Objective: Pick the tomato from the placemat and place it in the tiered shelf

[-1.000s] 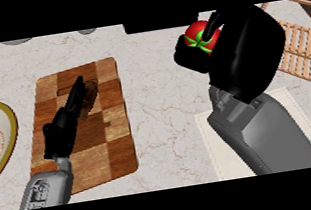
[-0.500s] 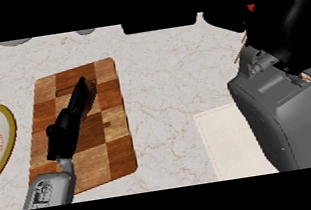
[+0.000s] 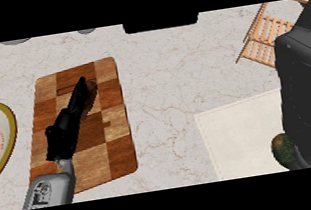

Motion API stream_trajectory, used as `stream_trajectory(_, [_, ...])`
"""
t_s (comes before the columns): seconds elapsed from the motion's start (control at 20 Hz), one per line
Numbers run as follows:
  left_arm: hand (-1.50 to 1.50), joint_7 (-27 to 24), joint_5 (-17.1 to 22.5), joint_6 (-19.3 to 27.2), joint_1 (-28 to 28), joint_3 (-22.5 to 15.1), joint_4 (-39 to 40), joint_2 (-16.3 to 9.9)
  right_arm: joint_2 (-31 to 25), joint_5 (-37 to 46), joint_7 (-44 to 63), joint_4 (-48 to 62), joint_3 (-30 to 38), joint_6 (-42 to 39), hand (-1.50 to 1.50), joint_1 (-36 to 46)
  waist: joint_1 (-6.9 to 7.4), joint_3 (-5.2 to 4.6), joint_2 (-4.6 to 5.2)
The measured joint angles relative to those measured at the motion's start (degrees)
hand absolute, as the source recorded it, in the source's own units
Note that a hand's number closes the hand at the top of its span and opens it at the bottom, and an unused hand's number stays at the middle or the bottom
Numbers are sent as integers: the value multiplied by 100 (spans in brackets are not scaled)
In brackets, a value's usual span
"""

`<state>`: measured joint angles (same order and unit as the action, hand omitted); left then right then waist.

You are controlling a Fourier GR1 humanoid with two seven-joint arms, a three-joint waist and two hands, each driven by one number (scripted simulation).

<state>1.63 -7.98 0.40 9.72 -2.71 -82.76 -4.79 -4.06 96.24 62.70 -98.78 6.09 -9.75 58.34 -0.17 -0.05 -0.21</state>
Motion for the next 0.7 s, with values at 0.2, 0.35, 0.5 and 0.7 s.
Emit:
stream_trajectory(0.2, [0,-70,68,-97,-58,91,-33,-93,-263,32,-235,7,315,-209,150,190,11,2,3])
stream_trajectory(0.35, [0,-11,26,-58,-31,45,-39,-28,-472,19,-409,89,492,-371,150,300,12,2,6])
stream_trajectory(0.5, [0,0,23,-60,56,71,45,-17,-704,29,-573,354,613,-406,150,304,18,1,14])
stream_trajectory(0.7, [0,47,71,-141,127,153,37,-96,-989,-62,-754,615,815,-276,150,128,29,3,19])
